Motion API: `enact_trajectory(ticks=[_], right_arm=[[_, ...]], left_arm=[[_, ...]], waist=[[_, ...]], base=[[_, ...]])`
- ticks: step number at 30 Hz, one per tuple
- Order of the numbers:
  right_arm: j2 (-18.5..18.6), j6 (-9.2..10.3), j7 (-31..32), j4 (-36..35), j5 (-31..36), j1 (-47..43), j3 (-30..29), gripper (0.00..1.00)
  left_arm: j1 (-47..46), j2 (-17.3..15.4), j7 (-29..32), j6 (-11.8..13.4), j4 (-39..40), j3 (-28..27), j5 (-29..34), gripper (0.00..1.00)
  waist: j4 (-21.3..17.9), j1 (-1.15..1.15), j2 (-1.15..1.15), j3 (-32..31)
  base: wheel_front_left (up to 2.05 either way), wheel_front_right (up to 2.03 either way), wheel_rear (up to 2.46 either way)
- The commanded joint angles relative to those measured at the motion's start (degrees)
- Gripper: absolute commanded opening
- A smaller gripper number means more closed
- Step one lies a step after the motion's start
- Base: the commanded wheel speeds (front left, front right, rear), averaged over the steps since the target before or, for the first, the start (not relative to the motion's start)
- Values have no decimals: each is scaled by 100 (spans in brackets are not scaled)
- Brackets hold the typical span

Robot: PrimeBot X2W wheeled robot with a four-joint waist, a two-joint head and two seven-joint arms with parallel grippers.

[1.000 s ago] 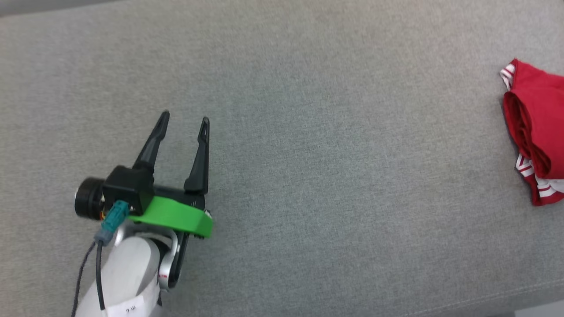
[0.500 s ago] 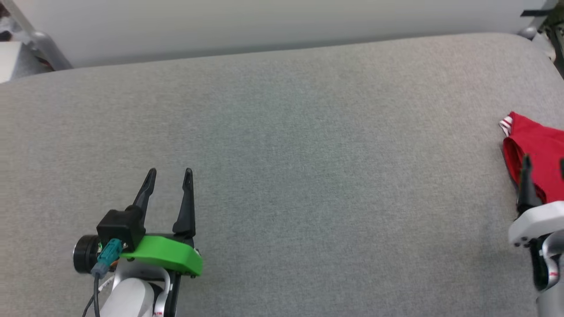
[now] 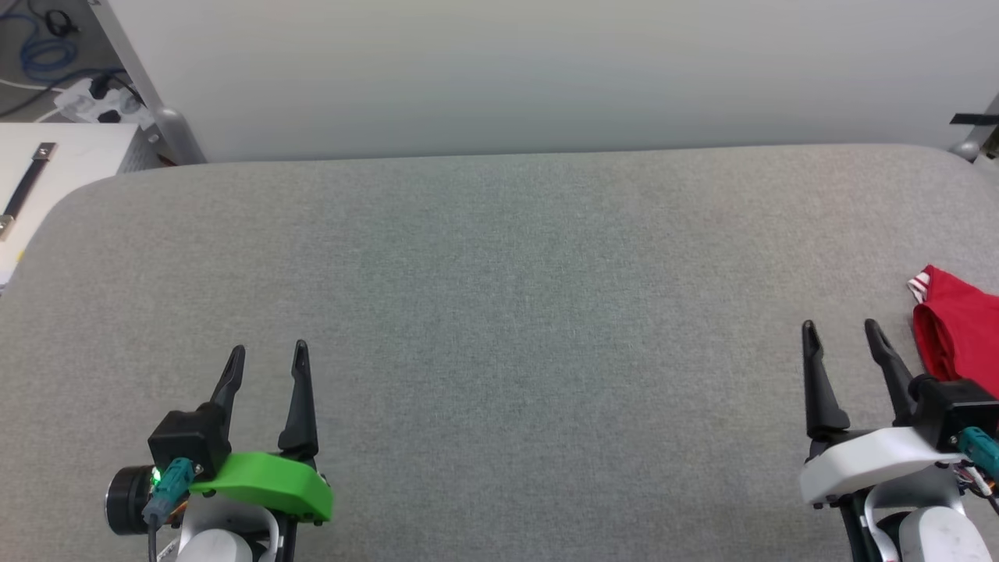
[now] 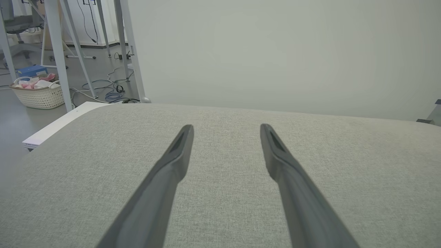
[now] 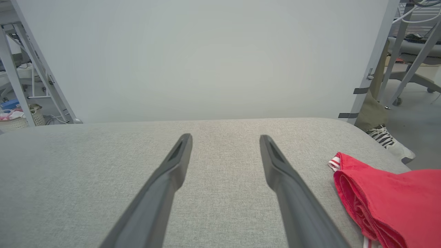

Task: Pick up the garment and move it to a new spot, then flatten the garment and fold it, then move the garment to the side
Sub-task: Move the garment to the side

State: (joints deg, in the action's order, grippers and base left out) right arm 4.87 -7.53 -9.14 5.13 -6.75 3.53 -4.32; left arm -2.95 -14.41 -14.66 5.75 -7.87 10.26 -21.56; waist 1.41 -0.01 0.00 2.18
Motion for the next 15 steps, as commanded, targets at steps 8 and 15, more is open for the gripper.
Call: enact_trajectory(ticks=[8,15], right_arm=[[-103,4,457,-971,51,-636,272,100],[-157,4,757,-1459,90,-1134,214,100]], left_arm=[[250,77,-33,-161,-166,-184,141,100],[437,101,-33,-273,-358,-175,205,100]], waist=[[126,1,0,-353],[79,1,0,-556]], base=[[0,0,0],[0,0,0]])
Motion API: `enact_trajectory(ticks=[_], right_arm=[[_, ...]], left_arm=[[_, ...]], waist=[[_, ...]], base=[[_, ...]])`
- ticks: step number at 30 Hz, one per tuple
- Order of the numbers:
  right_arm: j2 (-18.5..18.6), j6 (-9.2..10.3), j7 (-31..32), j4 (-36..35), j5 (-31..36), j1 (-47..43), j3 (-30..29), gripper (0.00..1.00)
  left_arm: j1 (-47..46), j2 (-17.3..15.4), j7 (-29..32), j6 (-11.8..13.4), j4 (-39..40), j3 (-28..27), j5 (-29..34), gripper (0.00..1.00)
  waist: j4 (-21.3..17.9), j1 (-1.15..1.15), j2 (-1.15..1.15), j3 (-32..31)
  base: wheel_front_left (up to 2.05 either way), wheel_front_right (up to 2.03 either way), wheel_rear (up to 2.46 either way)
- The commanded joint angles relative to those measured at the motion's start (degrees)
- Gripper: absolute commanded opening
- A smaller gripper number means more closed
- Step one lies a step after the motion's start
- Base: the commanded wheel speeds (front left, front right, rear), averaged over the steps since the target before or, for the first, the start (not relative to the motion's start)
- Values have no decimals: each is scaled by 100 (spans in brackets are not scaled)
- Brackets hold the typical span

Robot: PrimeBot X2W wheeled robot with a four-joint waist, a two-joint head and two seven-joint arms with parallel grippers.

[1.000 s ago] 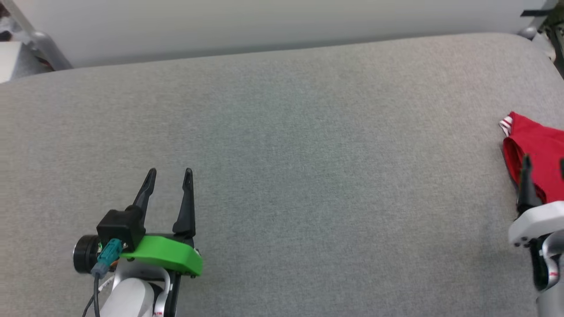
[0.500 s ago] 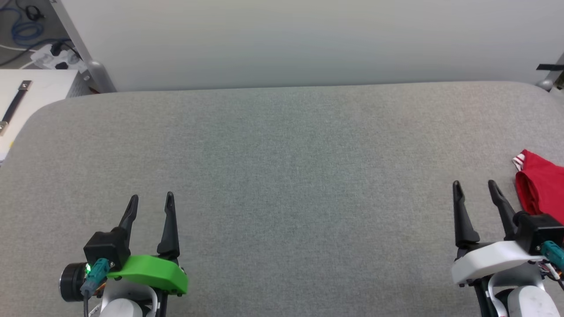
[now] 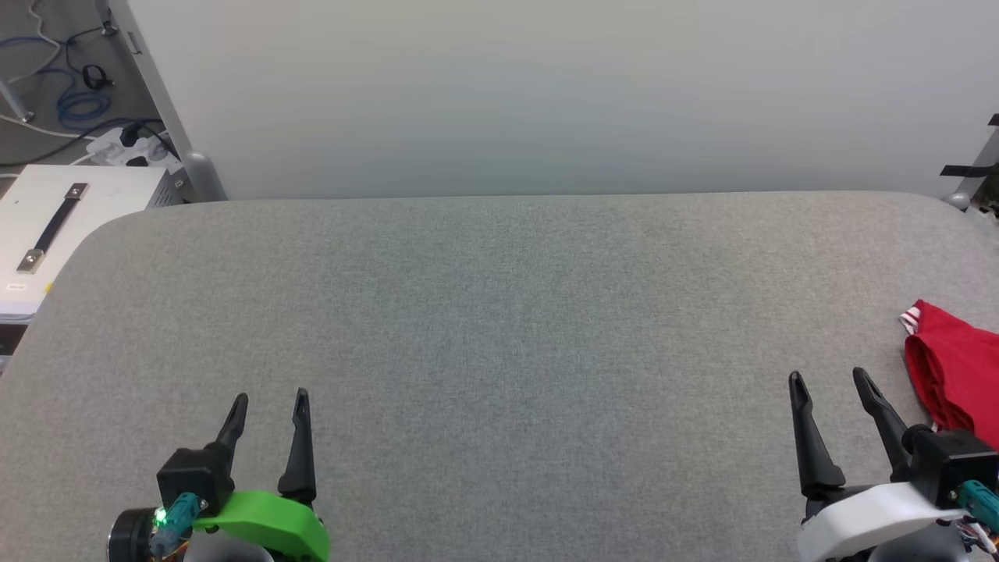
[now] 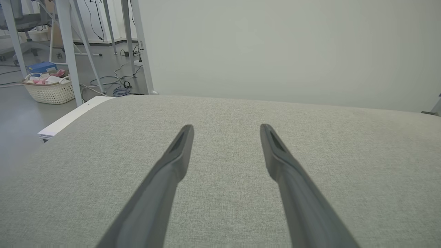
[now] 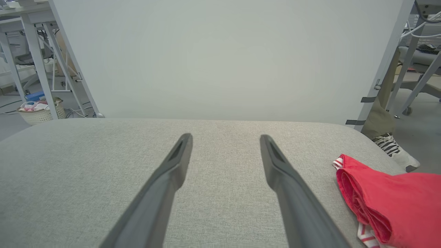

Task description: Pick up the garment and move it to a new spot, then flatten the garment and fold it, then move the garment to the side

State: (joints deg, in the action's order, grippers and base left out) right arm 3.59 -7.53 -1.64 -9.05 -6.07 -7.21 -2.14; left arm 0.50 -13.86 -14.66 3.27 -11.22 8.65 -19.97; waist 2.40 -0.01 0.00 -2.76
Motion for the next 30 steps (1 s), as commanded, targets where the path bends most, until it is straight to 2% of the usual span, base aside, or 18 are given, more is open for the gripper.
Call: enact_trajectory(ticks=[1,12,30], right_arm=[[-35,4,26,-107,14,-117,9,100],[-64,4,221,-398,-22,-320,35,100],[-70,4,189,-384,-101,-274,54,100]], left_arm=[[122,53,-33,-36,-47,-13,55,100],[219,54,-34,-110,-201,-36,101,100],[102,45,-34,-184,-295,-95,120,100]], waist=[[-23,1,0,-99],[-39,1,0,-189],[-82,1,0,-105]], base=[[0,0,0],[0,0,0],[0,0,0]])
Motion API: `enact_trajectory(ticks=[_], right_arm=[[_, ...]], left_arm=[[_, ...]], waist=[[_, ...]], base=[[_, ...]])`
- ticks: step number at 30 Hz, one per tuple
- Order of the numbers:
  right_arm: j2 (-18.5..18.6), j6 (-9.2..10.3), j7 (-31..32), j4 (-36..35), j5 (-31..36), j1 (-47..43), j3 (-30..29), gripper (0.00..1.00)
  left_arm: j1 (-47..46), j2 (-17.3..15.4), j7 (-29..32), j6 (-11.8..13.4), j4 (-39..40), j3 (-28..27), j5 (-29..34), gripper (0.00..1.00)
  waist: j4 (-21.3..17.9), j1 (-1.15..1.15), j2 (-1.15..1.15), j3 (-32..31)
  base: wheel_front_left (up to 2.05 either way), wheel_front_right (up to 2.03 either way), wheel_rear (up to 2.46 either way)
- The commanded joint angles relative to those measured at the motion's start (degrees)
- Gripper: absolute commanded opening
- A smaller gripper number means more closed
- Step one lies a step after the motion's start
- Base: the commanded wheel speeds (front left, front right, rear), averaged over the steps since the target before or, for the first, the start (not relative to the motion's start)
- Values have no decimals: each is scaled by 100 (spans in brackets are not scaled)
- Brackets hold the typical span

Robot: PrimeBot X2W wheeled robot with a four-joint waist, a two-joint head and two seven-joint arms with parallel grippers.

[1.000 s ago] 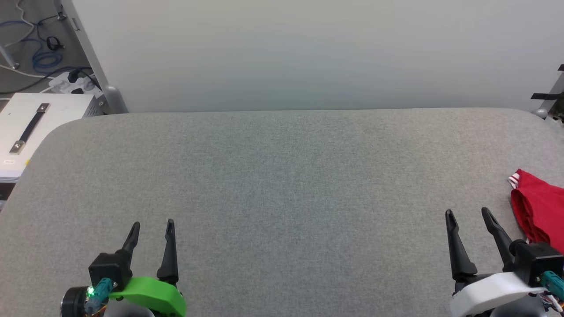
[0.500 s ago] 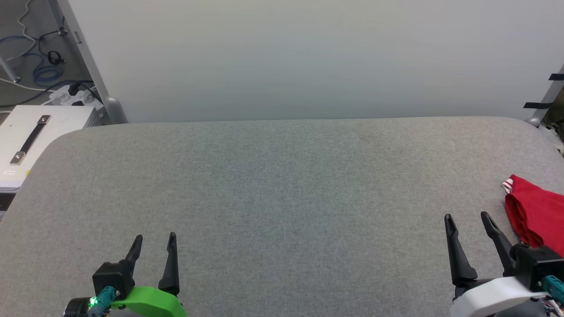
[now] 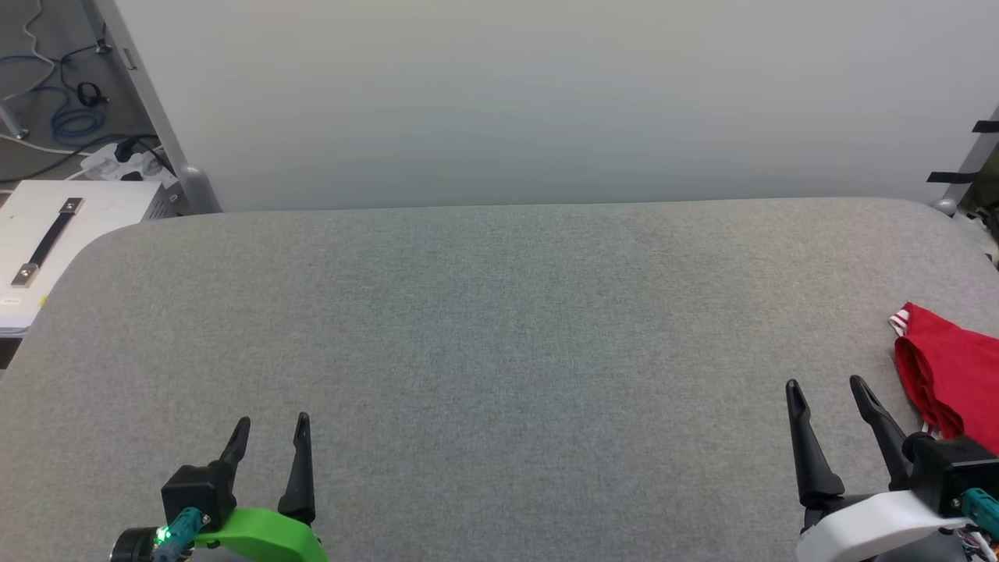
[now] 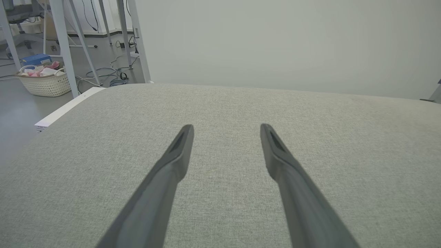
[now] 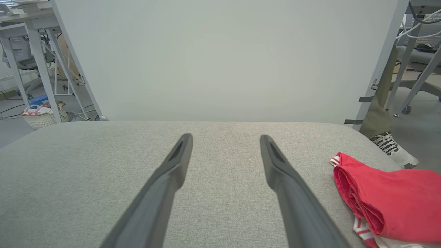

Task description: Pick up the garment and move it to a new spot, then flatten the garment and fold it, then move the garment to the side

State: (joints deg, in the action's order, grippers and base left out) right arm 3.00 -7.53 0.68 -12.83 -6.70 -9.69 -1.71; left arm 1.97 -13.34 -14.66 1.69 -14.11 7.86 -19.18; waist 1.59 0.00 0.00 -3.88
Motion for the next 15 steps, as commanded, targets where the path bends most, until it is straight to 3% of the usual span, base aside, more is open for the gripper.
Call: enact_trajectory(ticks=[1,7,8,15], right_arm=[[-12,4,-44,1,-42,-23,14,100],[-12,4,-64,21,-55,10,10,100],[0,0,-24,14,-6,2,1,0],[1,0,-18,50,14,30,4,0]], left_arm=[[-51,-6,-34,-28,-7,-18,44,100],[-91,0,-34,-43,-13,-22,61,100],[-6,0,4,-25,-6,-8,6,0],[-10,30,52,-29,33,-29,59,0]], waist=[[-1,0,0,12],[1,0,0,42],[0,0,0,43],[-5,0,0,54]], base=[[0,0,0],[0,0,0],[0,0,0],[0,0,0]])
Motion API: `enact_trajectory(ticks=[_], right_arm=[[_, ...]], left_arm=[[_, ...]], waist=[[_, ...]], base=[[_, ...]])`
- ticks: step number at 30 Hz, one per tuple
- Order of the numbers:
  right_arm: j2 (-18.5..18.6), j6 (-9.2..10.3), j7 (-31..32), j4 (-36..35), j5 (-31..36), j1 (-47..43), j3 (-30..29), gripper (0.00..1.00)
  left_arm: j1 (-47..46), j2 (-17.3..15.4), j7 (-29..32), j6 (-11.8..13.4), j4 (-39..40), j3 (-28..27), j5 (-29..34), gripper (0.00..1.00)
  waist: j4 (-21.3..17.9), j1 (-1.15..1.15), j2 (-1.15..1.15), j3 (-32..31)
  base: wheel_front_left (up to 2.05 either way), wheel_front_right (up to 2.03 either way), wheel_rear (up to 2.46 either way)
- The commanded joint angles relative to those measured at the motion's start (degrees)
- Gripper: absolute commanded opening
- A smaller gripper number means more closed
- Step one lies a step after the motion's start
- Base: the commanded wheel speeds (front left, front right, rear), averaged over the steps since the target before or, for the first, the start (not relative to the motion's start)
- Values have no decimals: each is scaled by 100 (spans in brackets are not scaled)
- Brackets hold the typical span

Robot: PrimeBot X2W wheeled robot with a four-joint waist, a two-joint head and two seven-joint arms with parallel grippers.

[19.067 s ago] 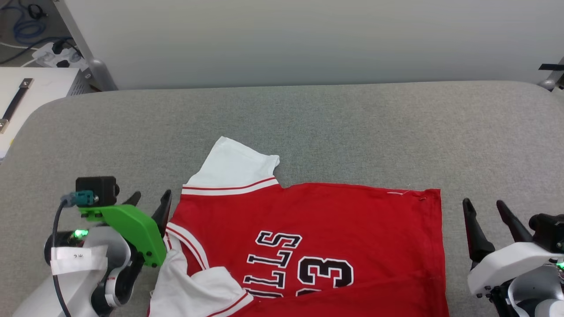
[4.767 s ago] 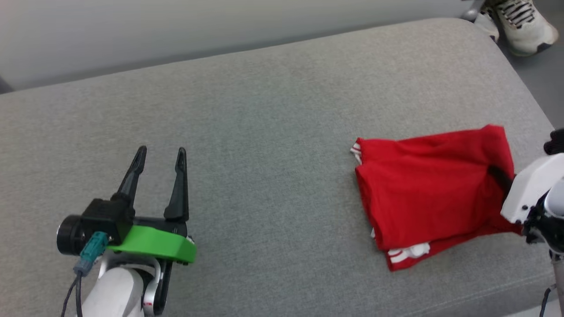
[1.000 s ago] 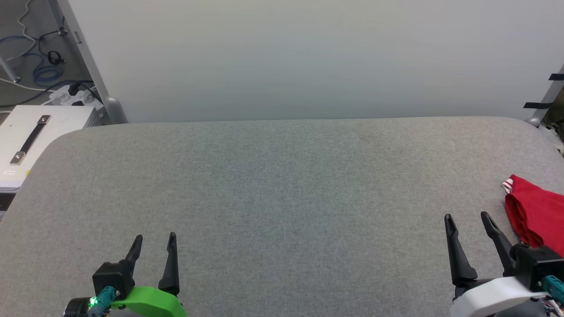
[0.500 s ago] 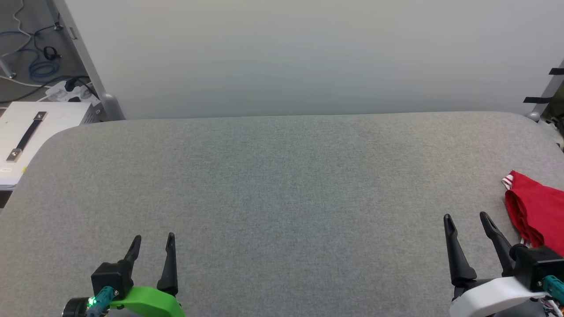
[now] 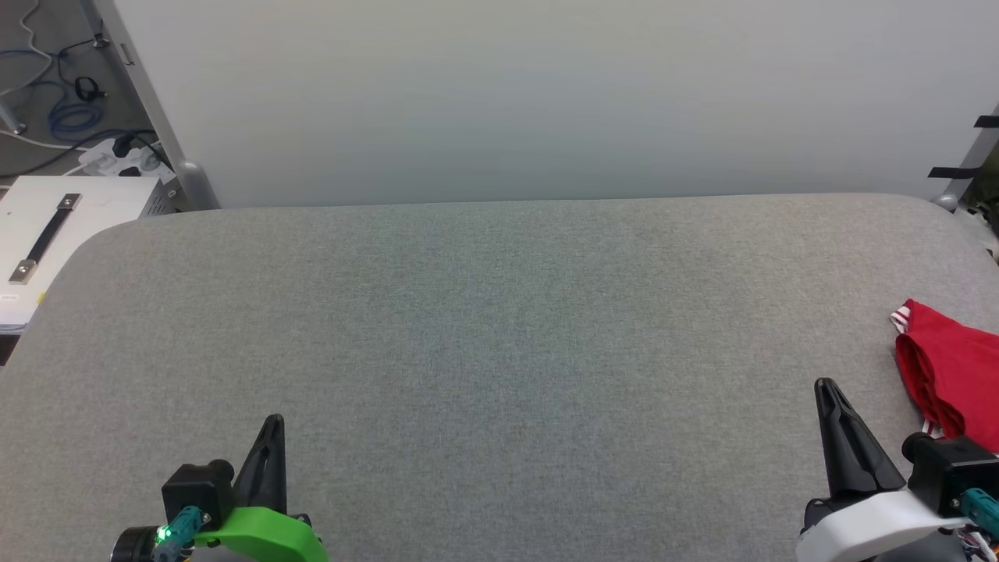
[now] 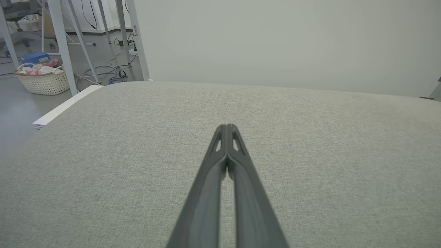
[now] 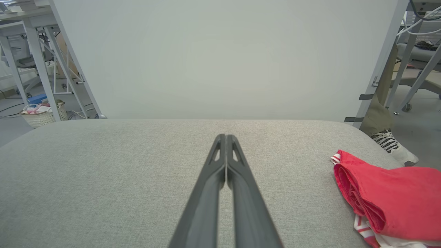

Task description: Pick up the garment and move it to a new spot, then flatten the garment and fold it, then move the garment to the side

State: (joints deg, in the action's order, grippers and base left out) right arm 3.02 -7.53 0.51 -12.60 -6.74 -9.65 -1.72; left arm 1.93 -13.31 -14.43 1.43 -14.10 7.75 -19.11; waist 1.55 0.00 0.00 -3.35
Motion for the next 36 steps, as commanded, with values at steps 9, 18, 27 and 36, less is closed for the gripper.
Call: enact_trajectory(ticks=[9,18,27,36], right_arm=[[-1,0,-5,118,67,96,17,0],[-2,1,-9,207,114,163,29,0],[-3,1,-12,297,162,232,42,0],[-4,1,-16,388,211,302,54,0]], left_arm=[[-19,102,133,-14,134,-74,190,0],[-33,175,235,-24,233,-129,324,0],[-47,250,339,-35,335,-184,461,0],[-60,325,444,-45,436,-240,598,0]], waist=[[-12,0,0,26],[-23,0,0,50],[-35,0,0,74],[-46,0,0,99]], base=[[0,0,0],[0,0,0],[0,0,0],[0,0,0]])
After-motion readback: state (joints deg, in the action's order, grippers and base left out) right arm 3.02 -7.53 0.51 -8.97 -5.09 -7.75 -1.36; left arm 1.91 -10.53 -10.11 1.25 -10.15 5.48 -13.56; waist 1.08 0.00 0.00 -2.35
